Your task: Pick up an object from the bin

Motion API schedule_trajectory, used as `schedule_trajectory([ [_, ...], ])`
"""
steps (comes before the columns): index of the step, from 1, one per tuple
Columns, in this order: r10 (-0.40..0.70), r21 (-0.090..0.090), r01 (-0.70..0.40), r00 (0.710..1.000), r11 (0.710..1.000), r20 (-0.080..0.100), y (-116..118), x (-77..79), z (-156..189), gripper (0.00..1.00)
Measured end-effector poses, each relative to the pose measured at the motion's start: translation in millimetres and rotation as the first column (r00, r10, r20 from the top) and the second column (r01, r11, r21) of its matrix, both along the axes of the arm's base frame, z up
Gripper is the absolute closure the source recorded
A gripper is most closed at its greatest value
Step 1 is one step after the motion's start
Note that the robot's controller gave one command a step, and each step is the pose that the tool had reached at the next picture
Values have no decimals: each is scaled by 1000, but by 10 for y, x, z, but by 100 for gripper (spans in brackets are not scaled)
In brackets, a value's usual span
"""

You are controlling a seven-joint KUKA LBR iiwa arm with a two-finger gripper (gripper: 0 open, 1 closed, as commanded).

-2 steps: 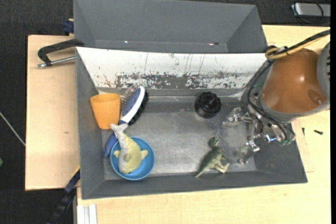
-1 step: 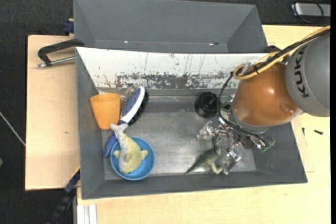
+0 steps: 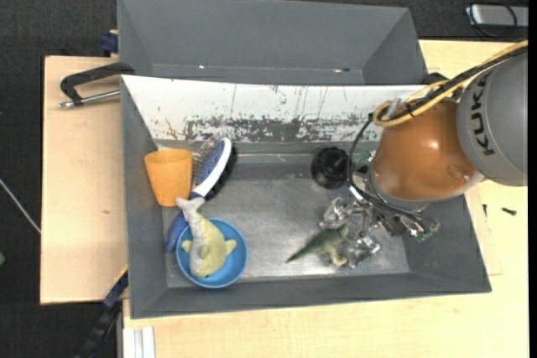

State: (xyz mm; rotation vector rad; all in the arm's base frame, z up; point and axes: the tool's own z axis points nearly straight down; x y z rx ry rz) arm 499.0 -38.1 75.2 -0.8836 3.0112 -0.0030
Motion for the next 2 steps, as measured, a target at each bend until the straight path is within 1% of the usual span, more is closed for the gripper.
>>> schedule_trajectory([
  [1, -37, 2, 37, 999, 999, 11, 61, 274, 1216, 100],
  [2, 299, -1, -299, 954, 954, 7, 301, 217, 1990, 100],
])
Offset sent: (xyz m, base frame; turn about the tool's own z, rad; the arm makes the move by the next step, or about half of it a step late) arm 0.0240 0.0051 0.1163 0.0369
